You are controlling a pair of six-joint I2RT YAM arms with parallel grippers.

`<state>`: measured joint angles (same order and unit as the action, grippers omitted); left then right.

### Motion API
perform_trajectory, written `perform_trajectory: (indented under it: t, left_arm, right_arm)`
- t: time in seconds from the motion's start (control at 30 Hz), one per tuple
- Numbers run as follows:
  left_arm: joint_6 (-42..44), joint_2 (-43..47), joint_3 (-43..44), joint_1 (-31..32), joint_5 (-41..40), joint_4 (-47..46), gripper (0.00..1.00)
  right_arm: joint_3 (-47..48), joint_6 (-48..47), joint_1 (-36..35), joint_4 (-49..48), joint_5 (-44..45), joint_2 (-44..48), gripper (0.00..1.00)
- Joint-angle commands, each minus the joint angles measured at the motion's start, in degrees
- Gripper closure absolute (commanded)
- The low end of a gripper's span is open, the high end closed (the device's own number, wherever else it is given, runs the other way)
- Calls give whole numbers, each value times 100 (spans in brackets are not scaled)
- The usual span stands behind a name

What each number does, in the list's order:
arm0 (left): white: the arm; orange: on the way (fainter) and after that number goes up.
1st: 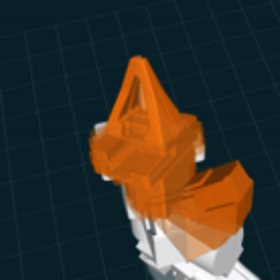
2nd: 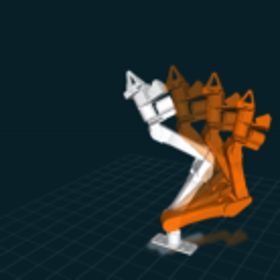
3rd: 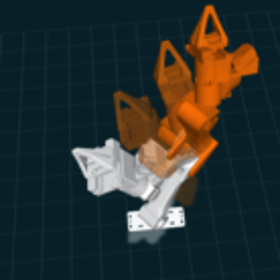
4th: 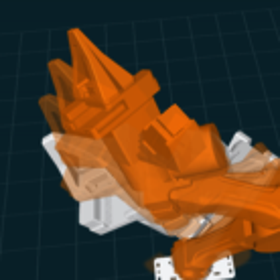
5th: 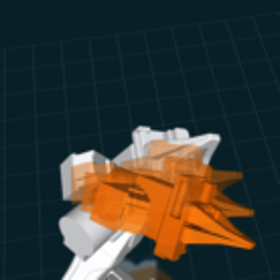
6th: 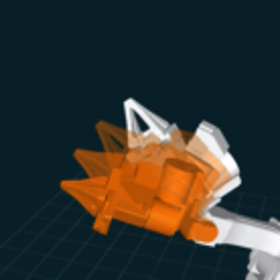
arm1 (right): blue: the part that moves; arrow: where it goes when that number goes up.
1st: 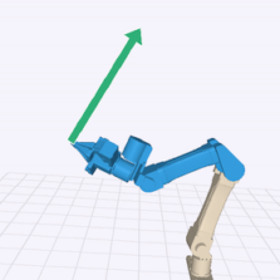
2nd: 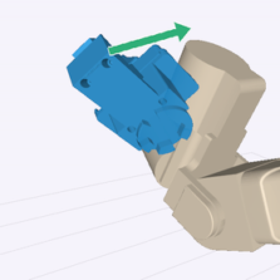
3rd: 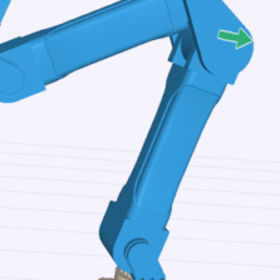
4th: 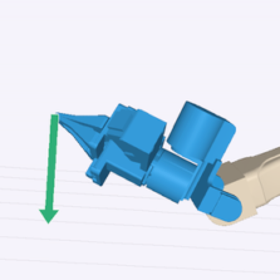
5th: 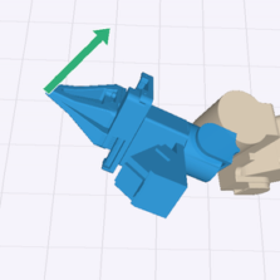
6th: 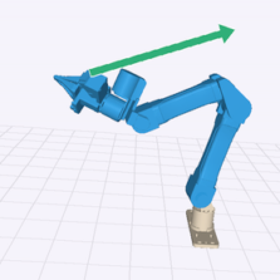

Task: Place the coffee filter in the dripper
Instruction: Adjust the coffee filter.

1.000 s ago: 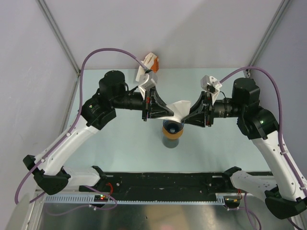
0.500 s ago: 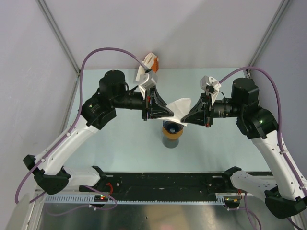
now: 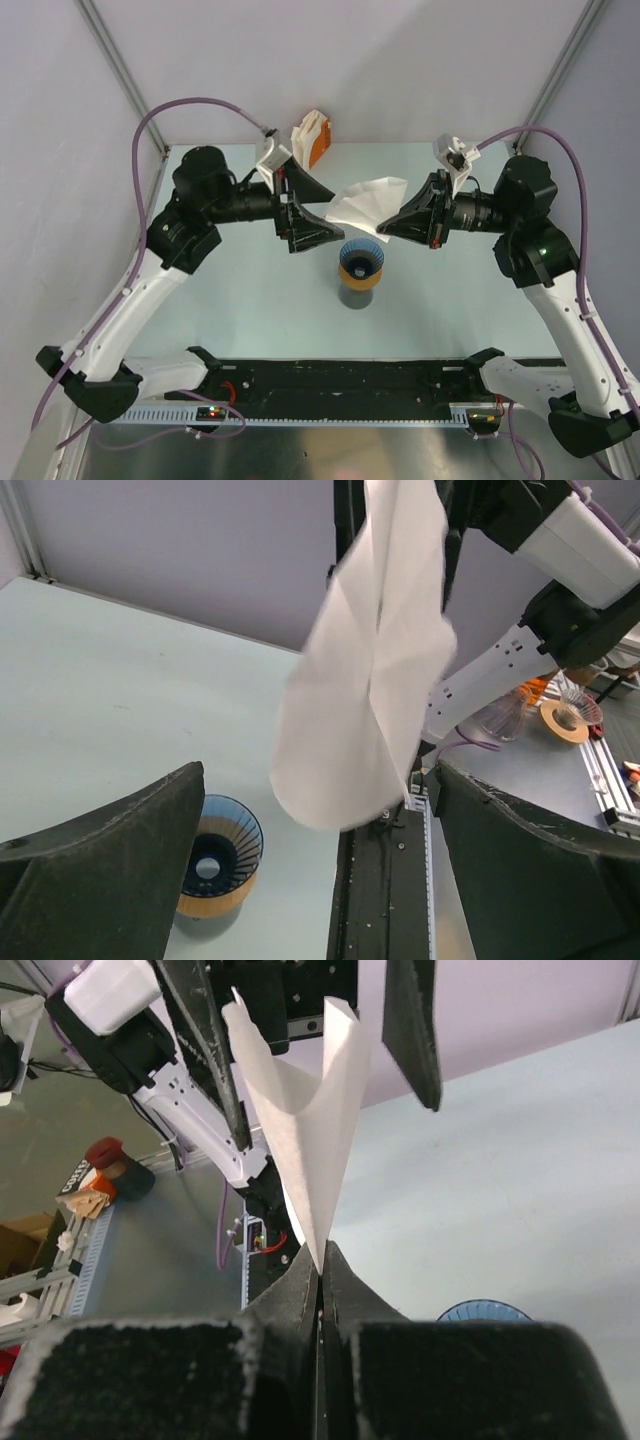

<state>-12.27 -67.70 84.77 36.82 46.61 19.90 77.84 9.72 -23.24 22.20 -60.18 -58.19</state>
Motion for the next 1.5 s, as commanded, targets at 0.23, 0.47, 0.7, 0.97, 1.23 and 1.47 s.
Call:
perform_trajectory:
  t: [0.23, 0.47, 0.7, 0.97, 1.23, 1.47]
  left_arm:
    - [-2632, 336, -1481, -65, -230, -3695, 0]
    - [-3794, -131, -1474, 63, -651, -5313, 1]
    - [-4013, -274, -1505, 215, -800, -5816, 11]
    - [-3945, -232, -1564, 155, -775, -5899, 49]
    - [-3977, -200, -1595, -12, -801, -5909, 77]
    - [-3996, -191, -1611, -67, -794, -5927, 99]
  right_arm:
    - [-257, 2348, 144, -2741, 92, -127, 100]
    - [-265, 2820, 146, -3222, 388, -249, 100]
    - [-262, 2946, 145, -3290, 381, -289, 100]
    - [-264, 2934, 221, -3248, 361, -279, 100]
    - [-266, 2868, 258, -3118, 292, -259, 100]
    - [-261, 2817, 283, -3010, 246, -248, 100]
